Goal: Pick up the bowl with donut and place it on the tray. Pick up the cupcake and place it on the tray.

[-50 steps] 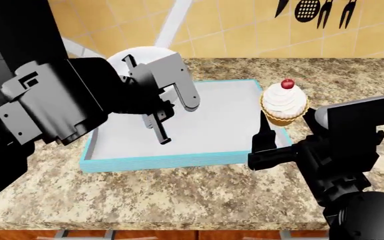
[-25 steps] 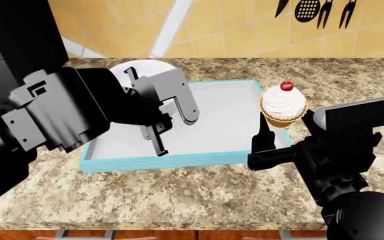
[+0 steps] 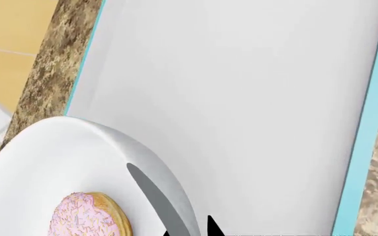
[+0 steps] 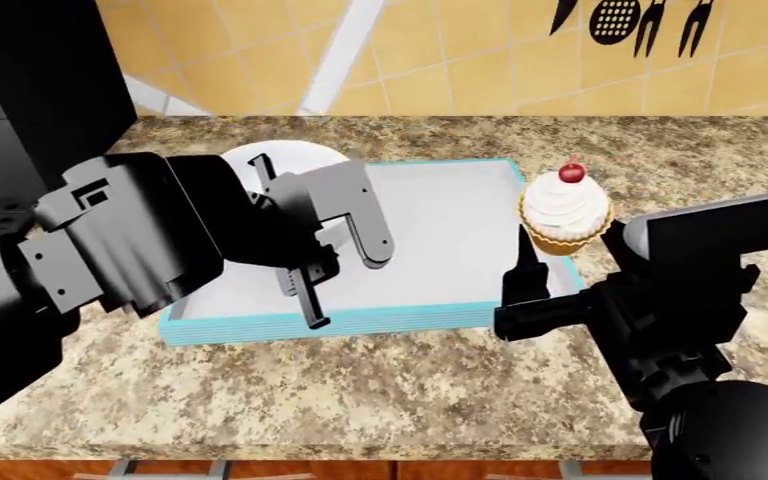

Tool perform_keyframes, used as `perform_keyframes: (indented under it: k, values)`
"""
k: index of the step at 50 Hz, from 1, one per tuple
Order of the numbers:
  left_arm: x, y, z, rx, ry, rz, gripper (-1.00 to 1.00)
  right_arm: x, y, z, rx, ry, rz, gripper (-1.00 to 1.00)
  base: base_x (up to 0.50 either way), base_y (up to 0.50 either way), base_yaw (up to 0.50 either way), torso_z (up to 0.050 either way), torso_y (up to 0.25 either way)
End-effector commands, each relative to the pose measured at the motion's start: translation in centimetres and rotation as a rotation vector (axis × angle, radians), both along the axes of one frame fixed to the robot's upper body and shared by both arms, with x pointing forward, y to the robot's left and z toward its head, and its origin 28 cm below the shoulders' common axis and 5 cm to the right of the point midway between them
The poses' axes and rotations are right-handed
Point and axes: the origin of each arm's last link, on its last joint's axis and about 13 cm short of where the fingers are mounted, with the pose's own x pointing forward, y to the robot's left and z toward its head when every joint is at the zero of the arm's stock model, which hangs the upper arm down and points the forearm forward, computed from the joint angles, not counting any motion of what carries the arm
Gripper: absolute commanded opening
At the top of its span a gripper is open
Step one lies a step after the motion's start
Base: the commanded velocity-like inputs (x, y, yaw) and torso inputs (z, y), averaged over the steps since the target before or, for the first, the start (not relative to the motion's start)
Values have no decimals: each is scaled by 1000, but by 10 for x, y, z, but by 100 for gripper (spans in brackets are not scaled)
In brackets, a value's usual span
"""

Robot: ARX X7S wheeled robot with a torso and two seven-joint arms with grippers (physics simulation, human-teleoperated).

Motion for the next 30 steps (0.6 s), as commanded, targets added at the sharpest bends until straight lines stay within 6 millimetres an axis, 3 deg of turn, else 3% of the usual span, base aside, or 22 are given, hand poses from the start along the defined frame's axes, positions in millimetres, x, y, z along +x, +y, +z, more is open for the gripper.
perform_keyframes:
  k: [1,30]
  values:
    - [2,2,1,10,-41,14,-100,1,-1,1,-13,-9,-2,-100,0,0,0,0,0]
    - [4,1,-7,-4,-34,14,-100,0,-1,-1,-11,-8,-2,-100,0,0,0,0,1]
